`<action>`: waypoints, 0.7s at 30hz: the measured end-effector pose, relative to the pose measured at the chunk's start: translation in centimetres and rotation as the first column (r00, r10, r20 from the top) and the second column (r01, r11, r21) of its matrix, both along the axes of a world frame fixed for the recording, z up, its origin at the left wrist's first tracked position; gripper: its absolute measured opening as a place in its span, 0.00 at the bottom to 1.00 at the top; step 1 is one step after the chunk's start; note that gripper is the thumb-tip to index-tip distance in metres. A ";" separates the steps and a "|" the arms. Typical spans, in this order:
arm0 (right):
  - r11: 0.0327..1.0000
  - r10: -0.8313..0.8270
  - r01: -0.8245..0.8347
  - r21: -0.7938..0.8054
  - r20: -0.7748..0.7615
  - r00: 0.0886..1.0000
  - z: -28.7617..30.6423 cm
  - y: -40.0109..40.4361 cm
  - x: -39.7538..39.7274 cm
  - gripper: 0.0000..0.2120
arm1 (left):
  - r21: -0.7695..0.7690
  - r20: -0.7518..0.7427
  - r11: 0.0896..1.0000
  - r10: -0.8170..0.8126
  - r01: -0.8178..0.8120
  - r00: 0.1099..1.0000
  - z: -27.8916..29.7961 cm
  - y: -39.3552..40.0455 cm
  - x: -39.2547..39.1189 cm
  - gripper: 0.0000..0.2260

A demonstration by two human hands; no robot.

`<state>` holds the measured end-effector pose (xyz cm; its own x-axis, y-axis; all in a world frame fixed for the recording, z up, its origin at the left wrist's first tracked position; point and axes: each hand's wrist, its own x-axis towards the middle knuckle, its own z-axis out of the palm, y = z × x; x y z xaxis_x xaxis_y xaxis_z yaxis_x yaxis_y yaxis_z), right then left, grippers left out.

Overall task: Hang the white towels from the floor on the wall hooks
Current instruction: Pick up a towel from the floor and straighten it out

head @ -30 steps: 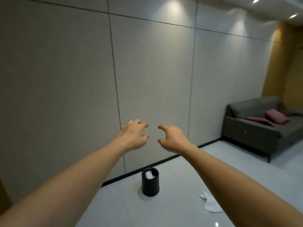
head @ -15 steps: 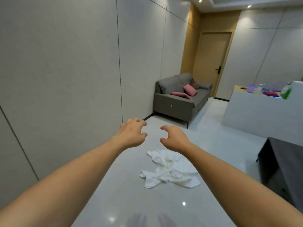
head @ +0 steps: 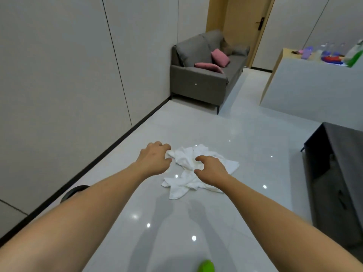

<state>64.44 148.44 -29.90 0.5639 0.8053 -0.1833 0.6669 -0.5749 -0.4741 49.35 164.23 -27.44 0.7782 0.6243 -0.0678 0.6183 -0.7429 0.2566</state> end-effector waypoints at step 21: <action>0.954 -0.118 0.001 -0.301 -0.370 0.921 -23.7 23.3 24.3 0.22 | -0.334 -0.261 0.922 0.110 -0.196 0.959 -21.6 23.0 23.8 0.18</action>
